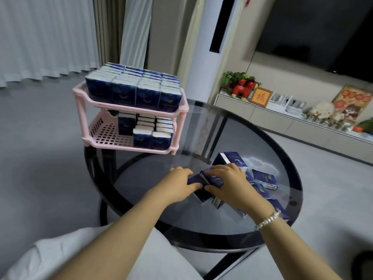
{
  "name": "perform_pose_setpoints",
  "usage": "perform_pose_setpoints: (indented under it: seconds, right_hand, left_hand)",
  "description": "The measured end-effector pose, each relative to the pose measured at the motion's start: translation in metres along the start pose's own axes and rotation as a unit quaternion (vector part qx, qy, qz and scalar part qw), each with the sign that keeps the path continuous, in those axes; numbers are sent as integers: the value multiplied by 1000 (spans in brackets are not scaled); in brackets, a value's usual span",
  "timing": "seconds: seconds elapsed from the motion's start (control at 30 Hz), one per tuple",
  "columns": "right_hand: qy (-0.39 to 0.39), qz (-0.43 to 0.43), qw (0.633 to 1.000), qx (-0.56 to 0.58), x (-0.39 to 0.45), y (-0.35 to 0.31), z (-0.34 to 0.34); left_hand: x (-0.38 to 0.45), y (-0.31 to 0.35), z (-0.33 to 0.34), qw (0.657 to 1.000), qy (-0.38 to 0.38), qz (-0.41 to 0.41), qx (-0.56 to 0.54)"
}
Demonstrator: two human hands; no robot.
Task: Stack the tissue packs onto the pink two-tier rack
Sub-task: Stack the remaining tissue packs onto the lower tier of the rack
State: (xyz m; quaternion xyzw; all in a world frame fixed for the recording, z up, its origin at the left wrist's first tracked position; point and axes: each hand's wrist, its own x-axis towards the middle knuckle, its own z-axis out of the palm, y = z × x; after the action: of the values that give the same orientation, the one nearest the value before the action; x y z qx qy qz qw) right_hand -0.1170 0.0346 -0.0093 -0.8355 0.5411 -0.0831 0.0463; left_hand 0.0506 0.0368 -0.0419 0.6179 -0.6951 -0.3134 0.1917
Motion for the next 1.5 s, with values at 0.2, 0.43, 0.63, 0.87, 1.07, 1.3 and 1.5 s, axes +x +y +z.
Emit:
perform_pose_setpoints:
  seconds: [0.2,0.43,0.63,0.87,1.07,1.3,1.5]
  right_hand:
    - [11,14,1000,14,-28,18,2]
    - [7,26,993,112,-29,28,4]
    - [133,183,916,330,-31,27,5]
    - [133,322,757,553,-24,11,15]
    - [149,341,656,656,-15,-8,18]
    - [140,318,763,545,-6,-13,19]
    - [134,187,865,446,-8,-19,26]
  left_hand:
    - [9,3,9,999,-20,-31,19]
    - [4,3,14,998,-2,-36,-44]
    - [2,-4,6,981,-12,-68,-181]
    - [6,-10,-2,931,18,-105,-350]
    - [-4,-5,-11,875,0,-55,-480]
    - [-6,1,-11,896,17,-20,-444]
    - [-6,2,-11,899,94,-20,-428]
